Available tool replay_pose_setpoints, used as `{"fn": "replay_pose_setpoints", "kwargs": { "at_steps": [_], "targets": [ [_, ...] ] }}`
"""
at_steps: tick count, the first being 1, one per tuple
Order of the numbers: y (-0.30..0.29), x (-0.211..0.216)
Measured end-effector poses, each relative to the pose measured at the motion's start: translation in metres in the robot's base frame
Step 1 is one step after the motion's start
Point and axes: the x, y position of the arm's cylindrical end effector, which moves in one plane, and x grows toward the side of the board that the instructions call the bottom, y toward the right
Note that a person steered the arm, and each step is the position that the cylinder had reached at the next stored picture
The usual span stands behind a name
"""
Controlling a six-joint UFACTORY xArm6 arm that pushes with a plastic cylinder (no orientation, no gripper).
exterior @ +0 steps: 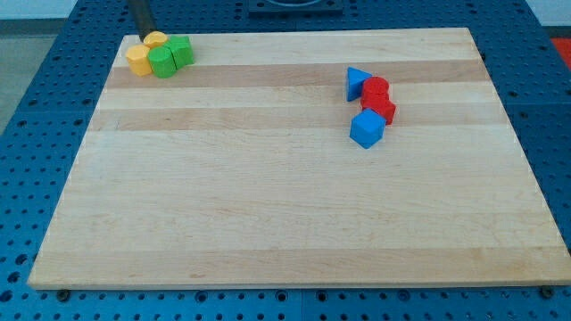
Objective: Move the green star to the center
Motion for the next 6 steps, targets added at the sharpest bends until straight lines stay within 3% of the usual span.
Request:
{"fn": "replay_pose_setpoints", "kwargs": {
  "at_steps": [6],
  "targets": [
    [0.152, 0.081]
  ]
}}
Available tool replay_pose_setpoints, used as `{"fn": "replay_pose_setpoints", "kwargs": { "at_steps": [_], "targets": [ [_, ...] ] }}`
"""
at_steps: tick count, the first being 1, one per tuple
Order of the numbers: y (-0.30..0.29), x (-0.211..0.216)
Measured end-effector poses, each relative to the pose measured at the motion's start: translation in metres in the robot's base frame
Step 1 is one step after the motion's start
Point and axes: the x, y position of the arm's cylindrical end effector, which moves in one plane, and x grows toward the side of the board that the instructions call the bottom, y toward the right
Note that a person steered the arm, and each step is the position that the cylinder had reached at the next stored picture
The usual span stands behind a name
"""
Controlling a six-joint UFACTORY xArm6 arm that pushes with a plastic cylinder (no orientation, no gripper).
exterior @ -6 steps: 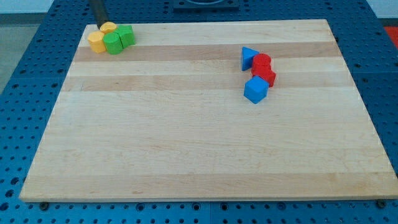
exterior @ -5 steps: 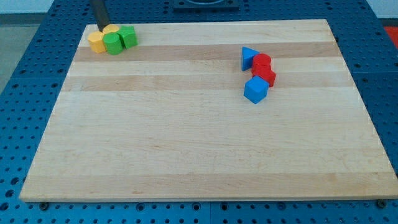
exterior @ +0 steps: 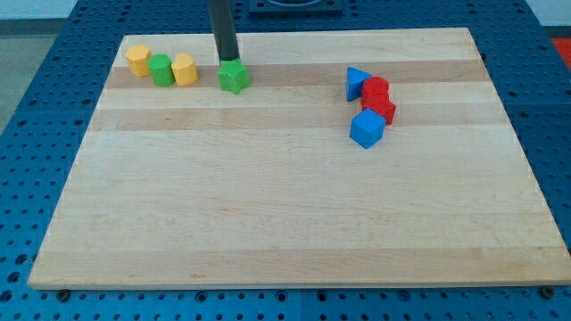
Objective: Move the green star to the center
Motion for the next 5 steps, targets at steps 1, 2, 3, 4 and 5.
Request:
{"fn": "replay_pose_setpoints", "kwargs": {
  "at_steps": [1, 2, 3, 4, 5],
  "targets": [
    [0.022, 0.023],
    [0.032, 0.034],
    [0.030, 0.024],
    [0.018, 0.021],
    [0.009, 0.028]
  ]
}}
